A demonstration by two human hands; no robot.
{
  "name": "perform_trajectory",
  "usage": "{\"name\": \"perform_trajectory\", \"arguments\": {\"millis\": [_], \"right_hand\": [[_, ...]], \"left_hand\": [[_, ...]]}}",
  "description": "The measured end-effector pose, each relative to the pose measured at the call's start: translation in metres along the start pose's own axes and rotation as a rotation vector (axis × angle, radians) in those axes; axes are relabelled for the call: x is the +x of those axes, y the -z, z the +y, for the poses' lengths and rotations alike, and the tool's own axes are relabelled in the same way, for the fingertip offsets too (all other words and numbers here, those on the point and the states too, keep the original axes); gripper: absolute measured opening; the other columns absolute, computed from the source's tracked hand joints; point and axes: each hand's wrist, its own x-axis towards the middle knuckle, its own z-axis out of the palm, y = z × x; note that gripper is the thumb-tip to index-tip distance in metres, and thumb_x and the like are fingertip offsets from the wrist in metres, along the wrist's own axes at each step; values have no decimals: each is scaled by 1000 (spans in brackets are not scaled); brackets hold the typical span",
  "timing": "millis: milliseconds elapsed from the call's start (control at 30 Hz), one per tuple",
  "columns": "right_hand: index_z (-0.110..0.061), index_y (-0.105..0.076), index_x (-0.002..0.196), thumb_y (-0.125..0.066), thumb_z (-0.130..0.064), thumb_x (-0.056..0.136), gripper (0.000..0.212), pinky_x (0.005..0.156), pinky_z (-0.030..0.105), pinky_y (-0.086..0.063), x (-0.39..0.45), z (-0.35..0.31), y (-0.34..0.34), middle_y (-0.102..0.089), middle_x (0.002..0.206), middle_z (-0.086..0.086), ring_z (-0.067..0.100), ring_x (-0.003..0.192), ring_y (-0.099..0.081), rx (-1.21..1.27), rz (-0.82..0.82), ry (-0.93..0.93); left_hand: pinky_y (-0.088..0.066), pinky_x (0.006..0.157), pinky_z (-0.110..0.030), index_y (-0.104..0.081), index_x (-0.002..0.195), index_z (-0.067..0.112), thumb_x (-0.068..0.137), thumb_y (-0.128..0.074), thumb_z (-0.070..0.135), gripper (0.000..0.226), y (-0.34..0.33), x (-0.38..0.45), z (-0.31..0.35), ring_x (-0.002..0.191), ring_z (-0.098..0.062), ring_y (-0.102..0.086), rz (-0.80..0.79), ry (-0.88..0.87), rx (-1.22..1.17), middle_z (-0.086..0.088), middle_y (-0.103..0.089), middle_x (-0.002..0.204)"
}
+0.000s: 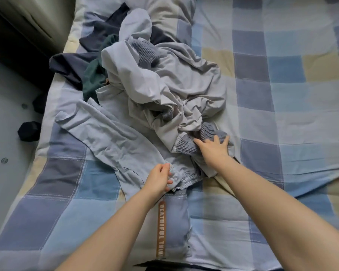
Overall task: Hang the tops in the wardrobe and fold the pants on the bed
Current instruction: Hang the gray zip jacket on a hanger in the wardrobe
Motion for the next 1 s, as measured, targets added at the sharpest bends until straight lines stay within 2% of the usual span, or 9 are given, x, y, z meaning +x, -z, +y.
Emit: {"name": "perform_trajectory", "arguments": {"millis": [100, 200, 300, 400, 600, 767, 833, 900, 1000], "right_hand": [[-33, -52, 128, -43, -5, 92, 47, 102, 68, -23, -11, -1, -2, -46, 125, 4, 38, 125, -32, 148, -58, 52], [-29, -68, 107, -48, 3, 81, 46, 85, 46, -40, -64, -11, 10, -43, 96, -1, 28, 97, -39, 392, 38, 336], [-19, -67, 78, -48, 3, 73, 29, 69, 30, -26, -140, -16, 28, -37, 81, -5, 22, 79, -35, 476, 135, 642], [-20, -63, 72, -40, -3, 73, 28, 66, 26, -21, -202, 0, 55, -32, 79, -8, 21, 77, -34, 576, 199, 681], [-31, -69, 93, -53, 6, 68, 46, 71, 19, -36, -260, 41, 66, -45, 85, -6, 13, 79, -35, 590, 423, 292], [-35, -66, 86, -59, 1, 78, 38, 82, 30, -40, -306, 44, 98, -45, 96, -5, 20, 92, -45, 825, 379, -214], [-40, -63, 83, -56, 4, 77, 45, 90, 33, -46, -332, 32, 120, -48, 103, -3, 17, 97, -51, 1011, 305, -296], [-39, -63, 90, -53, 4, 80, 45, 88, 24, -46, -355, 20, 147, -54, 107, -2, 5, 95, -53, 1162, 357, -314], [-28, -66, 97, -50, -12, 95, 23, 80, 21, -47, -394, -1, 195, -64, 102, -4, 9, 95, -60, 1400, 448, -354]], "left_hand": [[-41, 56, -24, -51, 94, 14, 104, -41, 34, 25, -2, 0, 3, 71, -16, -54, 7, 31, -45, -5, -55, 94], [-54, 63, -31, -54, 118, 8, 98, -50, 43, 40, 0, -13, 25, 90, -24, -67, -30, 75, -145, -5, -63, 109], [-59, 72, -40, -48, 127, 8, 70, -79, 52, 78, 3, -16, 44, 97, -29, -69, 88, 38, -301, -13, -65, 117], [-56, 88, -47, -47, 130, 11, 40, -89, 47, 105, 12, -20, 63, 99, -27, -67, 222, -47, -250, -10, -65, 119], [-47, 100, -37, -48, 139, 15, 77, -76, 15, 67, 13, -134, 128, 112, -20, -57, 299, -214, -291, 1, -56, 129], [-52, 92, -40, -68, 110, 18, 83, -71, 17, 27, 9, -239, 144, 103, -18, -63, 236, -452, -59, 0, -68, 109], [-52, 87, -32, -71, 103, 18, 84, -70, 16, 19, 8, -280, 145, 97, -8, -64, 194, -526, 20, 10, -69, 98], [-47, 78, -16, -72, 92, 24, 86, -69, 13, 13, 7, -319, 145, 89, 5, -62, 117, -627, 81, 20, -69, 85], [-46, 77, -9, -71, 84, 33, 86, -68, 6, 26, 15, -366, 139, 88, 7, -63, 6, -748, 224, 23, -70, 82]]}}
